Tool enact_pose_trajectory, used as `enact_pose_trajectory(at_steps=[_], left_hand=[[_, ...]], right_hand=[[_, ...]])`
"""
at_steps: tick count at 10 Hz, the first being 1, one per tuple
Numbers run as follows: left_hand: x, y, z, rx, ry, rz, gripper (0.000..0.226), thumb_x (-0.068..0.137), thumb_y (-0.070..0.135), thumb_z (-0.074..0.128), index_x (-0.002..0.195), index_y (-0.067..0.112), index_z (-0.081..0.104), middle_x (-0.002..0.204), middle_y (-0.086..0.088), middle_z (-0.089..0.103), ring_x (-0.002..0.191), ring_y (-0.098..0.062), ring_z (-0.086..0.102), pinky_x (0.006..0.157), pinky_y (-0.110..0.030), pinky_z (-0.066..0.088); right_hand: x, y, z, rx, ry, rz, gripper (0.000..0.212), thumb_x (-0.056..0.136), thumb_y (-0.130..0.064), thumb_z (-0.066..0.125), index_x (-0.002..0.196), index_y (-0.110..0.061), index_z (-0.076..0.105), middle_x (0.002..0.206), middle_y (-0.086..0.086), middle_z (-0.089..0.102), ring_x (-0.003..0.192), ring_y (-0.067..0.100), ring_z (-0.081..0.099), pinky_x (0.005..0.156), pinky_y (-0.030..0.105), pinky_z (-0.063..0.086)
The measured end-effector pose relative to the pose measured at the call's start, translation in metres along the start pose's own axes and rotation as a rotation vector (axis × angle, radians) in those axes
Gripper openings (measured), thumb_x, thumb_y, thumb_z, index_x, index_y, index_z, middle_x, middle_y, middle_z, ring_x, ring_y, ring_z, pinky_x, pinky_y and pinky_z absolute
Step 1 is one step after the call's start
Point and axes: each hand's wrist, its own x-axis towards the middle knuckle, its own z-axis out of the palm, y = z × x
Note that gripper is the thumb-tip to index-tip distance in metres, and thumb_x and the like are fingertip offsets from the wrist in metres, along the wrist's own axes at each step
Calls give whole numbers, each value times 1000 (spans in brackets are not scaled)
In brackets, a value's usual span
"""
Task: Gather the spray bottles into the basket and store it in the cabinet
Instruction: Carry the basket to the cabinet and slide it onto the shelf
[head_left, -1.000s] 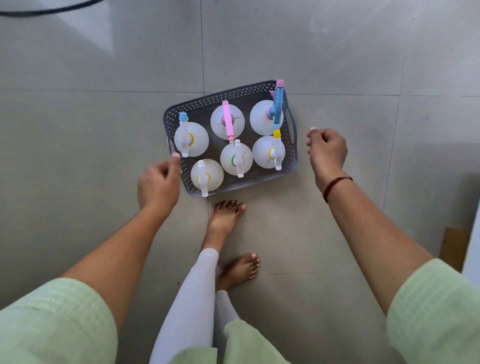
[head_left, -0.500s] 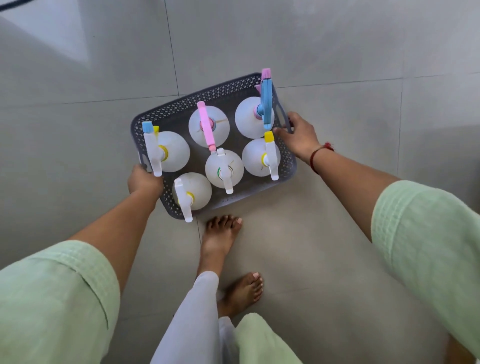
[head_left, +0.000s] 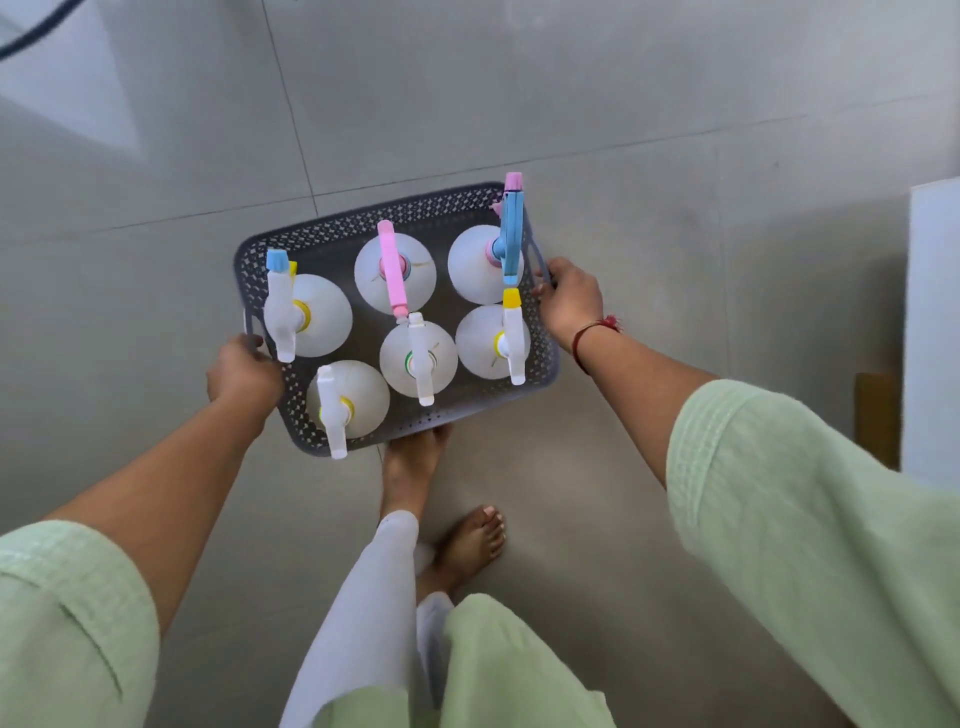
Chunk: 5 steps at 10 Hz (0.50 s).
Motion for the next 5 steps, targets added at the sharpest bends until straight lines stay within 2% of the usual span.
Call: enact_pose_trajectory(at_steps=[1,2,3,5], left_hand=[[-36,11,-33,11,20,-4,31,89,8,43,118,10,55,113,-26,60,105,-45,57,91,-49,50],[-74,23,-65,57,9,39,28,90,13,45,115,10,56,111,-29,61,104,-46,57,88,-48,49],[-110,39,-101,105,-8,124,25,90,13,46,111,8,57,105,-29,63,97,-46,59,78,-45,49],[-195,87,-171,149,-50,286,26,86,5,45,107,5,60,103,-29,64,96,-47,60,85,-51,51]], right_hand=[[-41,10,-27,50,18,46,27,89,-11,44,110,-9,63,110,21,66,103,40,59,89,44,49],[-85,14,-60,117,42,97,27,90,-14,44,109,-11,63,109,20,67,102,39,60,87,42,50],[-134,17,-103,183,68,130,27,90,-14,44,108,-13,64,108,17,68,101,37,61,84,38,50],[-222,19,-196,252,137,175,26,90,-13,45,109,-11,63,108,17,68,100,37,61,84,39,50]])
